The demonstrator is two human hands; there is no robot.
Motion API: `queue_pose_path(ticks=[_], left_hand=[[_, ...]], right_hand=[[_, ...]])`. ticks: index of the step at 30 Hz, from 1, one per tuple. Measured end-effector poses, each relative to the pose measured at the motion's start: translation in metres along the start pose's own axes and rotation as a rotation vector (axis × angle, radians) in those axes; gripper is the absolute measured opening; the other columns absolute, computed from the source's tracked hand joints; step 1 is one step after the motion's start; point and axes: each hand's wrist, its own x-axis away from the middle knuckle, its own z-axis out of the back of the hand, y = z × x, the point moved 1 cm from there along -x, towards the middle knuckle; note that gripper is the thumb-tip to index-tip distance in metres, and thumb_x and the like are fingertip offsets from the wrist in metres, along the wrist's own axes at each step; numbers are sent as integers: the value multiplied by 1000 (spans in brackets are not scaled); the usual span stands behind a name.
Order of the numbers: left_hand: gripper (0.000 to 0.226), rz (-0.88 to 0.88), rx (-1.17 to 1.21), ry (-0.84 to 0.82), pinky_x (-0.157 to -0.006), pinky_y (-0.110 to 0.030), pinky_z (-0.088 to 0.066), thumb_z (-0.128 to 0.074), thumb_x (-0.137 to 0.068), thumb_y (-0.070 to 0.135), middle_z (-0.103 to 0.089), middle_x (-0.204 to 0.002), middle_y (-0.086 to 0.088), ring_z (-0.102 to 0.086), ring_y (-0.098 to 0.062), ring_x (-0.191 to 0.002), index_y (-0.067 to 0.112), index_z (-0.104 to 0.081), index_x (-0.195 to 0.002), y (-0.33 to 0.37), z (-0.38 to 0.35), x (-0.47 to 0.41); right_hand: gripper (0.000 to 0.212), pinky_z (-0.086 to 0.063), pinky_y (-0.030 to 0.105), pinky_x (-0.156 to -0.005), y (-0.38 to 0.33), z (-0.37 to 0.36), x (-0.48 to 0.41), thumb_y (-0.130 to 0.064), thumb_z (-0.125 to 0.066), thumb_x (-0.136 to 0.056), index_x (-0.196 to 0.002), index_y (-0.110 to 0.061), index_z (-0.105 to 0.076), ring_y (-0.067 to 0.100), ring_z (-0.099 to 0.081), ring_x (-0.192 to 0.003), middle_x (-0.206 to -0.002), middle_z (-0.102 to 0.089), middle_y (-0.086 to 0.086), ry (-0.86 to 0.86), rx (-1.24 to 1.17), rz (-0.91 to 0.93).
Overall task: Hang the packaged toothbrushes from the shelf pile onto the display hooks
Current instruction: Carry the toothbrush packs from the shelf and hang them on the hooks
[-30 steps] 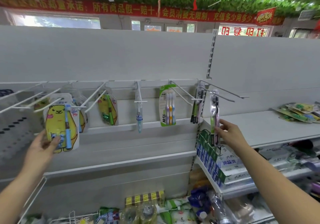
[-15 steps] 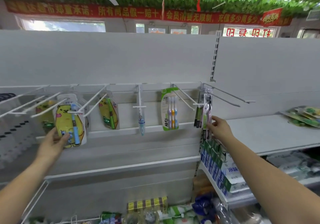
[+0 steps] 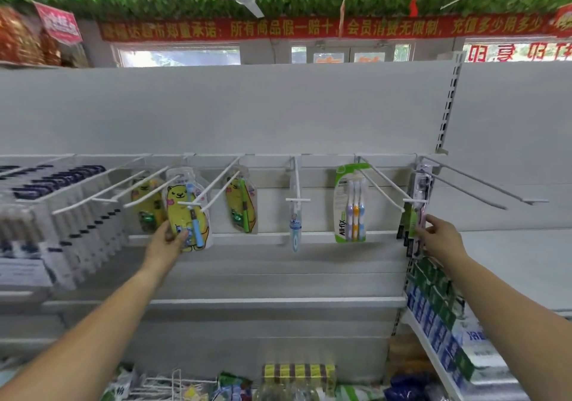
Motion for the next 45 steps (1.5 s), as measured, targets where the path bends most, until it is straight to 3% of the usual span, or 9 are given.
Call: queue_pose_path(ticks=[6,13,16,20,25,33,36,40,45], left_hand=[[37,3,-40,3,-98,-49,-51,-61,-101,13,-65,-120,-17,-63,-31,-107,7,-56,-137,0,1,-4],[46,20,-135,9,-89,-37,-43,-74,-93,20,-68,-116,-11,-60,-27,-110,11,-59,-135,-11,14,6],[62,56,-281,36,-92,-41,-46,-75,-91,38,-68,-123,-15,-61,-34,-118,6,-56,-140,-20,25,19],[48,-65,-606,41,-91,-42,-52,-56,-99,52,-71,-121,-13,-65,-33,-109,13,-69,-123,-7,30,51],[47,-238,-951,-261,-79,-33,-53,-48,-97,64,-70,-110,1,-63,-15,-94,26,-70,-112,40,-9,98],[85,-584,-933,-630,-105,-35,-47,-32,-85,85,-58,-145,6,-55,-15,-129,27,-53,-144,132,-127,181],[109,-725,-915,-751,-110,-35,-41,-15,-70,95,-52,-151,4,-50,-16,-136,26,-49,-148,163,-161,219],[91,-916,-881,-803,-111,-37,-40,-31,-83,87,-47,-156,5,-46,-16,-140,29,-45,-152,186,-200,271],[113,-929,-678,-978,-111,-40,-42,-27,-68,101,-44,-158,3,-45,-19,-141,29,-40,-154,210,-236,337]], right_hand=[[18,-60,54,-80,2,2,-6,-19,-64,-97,-113,-12,-66,37,-69,-76,-84,-70,13,-13,58,7],[42,-45,36,-80,1,13,15,-22,-65,-96,-136,-12,-60,30,-63,-89,-99,-71,12,-76,161,17],[55,-49,42,-94,8,18,25,-25,-65,-96,-147,-9,-49,35,-63,-109,-124,-70,16,-97,197,-14],[54,-47,39,-96,9,30,40,-38,-58,-99,-144,-9,-52,35,-61,-115,-131,-66,17,-191,382,46],[42,-50,35,-84,-4,45,65,-47,-52,-99,-131,-20,-58,25,-62,-100,-120,-69,10,-354,672,259],[53,-48,38,-93,-43,102,153,-57,-48,-98,-137,-22,-56,25,-60,-113,-128,-64,7,-297,763,414],[62,-45,40,-104,-40,146,200,-60,-45,-99,-147,-21,-49,22,-54,-127,-142,-57,3,-201,801,359],[62,-44,39,-105,-30,207,269,-58,-47,-99,-150,-23,-44,19,-50,-132,-146,-53,0,-101,805,243],[65,-45,34,-102,-1,289,367,-68,-44,-94,-148,-31,-46,12,-53,-128,-145,-52,-8,12,813,-1]])
